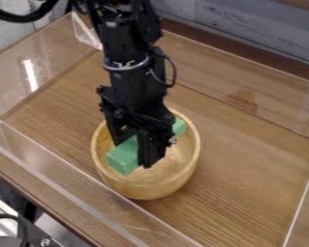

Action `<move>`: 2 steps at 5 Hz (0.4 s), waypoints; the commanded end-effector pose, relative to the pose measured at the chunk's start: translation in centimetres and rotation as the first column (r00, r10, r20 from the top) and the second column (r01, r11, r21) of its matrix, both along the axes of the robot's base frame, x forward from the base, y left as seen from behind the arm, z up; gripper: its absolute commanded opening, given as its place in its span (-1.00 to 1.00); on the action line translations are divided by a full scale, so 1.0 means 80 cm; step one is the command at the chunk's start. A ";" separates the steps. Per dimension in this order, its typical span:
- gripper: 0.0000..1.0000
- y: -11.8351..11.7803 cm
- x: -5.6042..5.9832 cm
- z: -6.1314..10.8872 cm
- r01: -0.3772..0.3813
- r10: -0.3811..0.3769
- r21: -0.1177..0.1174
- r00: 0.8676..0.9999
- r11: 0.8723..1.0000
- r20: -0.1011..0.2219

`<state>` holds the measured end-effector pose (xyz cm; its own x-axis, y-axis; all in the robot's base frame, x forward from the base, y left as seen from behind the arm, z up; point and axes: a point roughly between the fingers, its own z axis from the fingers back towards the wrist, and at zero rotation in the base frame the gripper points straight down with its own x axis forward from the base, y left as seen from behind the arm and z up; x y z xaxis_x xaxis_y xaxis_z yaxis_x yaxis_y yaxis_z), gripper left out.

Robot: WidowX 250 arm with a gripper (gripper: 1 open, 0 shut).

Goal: Remove the green block from inside the brown bowl and put it on the table

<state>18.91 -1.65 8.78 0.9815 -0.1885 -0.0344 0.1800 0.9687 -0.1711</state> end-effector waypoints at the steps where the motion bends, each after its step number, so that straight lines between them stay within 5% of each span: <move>1: -1.00 -0.014 0.013 0.021 0.002 -0.002 -0.010 0.998 1.000 0.064; 2: -1.00 -0.027 0.013 0.024 0.007 -0.006 -0.015 0.997 1.000 0.070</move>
